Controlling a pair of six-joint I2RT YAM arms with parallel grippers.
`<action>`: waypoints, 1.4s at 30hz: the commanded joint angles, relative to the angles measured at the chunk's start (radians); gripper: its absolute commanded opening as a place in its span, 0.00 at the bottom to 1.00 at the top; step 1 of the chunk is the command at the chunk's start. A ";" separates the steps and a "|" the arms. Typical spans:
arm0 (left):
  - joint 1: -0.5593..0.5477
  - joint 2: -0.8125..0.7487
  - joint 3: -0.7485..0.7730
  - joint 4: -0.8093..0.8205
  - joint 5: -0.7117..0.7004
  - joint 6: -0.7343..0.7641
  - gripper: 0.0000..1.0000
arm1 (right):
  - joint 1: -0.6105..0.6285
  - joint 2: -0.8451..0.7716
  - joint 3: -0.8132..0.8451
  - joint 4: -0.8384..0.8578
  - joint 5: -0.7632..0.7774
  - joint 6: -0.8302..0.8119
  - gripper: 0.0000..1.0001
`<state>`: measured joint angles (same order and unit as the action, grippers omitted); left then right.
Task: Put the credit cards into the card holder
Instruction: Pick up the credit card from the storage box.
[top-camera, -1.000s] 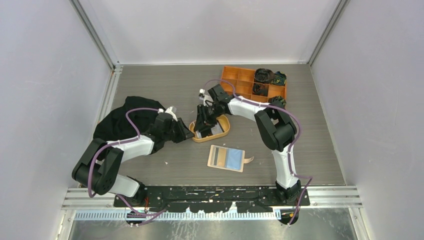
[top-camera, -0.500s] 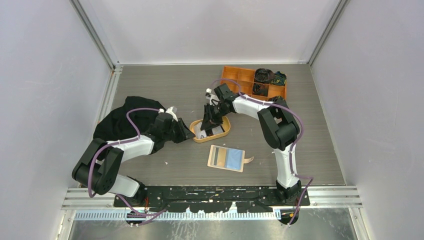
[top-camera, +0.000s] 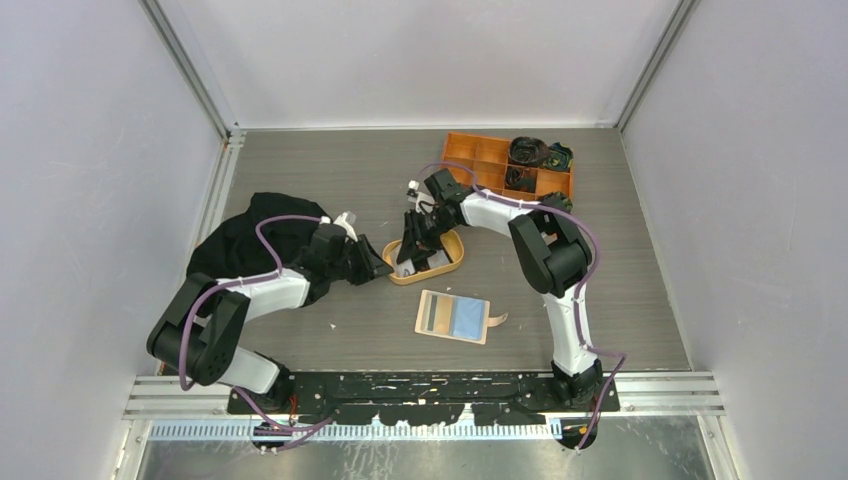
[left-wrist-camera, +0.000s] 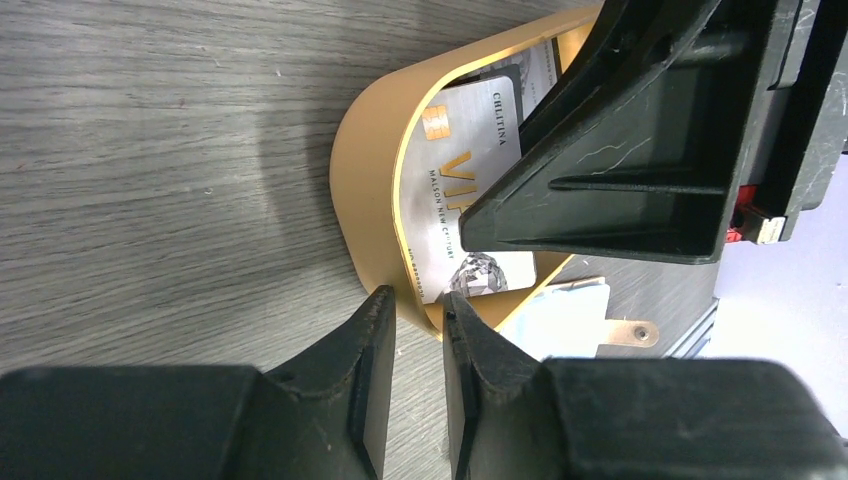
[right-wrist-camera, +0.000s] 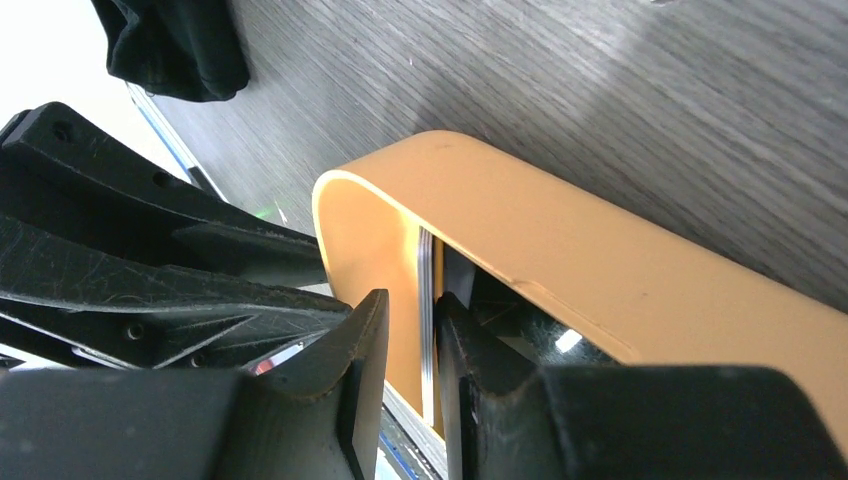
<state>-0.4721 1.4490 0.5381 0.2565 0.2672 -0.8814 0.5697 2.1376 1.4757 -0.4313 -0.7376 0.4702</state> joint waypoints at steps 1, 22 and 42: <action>-0.006 0.007 0.035 0.094 0.044 -0.020 0.24 | 0.011 -0.013 0.049 -0.014 -0.015 -0.004 0.30; -0.005 -0.007 0.033 0.077 0.041 -0.019 0.24 | -0.070 -0.074 0.015 -0.026 -0.087 0.007 0.25; -0.005 -0.048 0.024 0.052 0.030 -0.010 0.24 | -0.123 -0.093 -0.010 -0.029 -0.102 0.003 0.03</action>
<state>-0.4721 1.4479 0.5381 0.2806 0.2890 -0.9020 0.4557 2.1262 1.4708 -0.4622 -0.8135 0.4702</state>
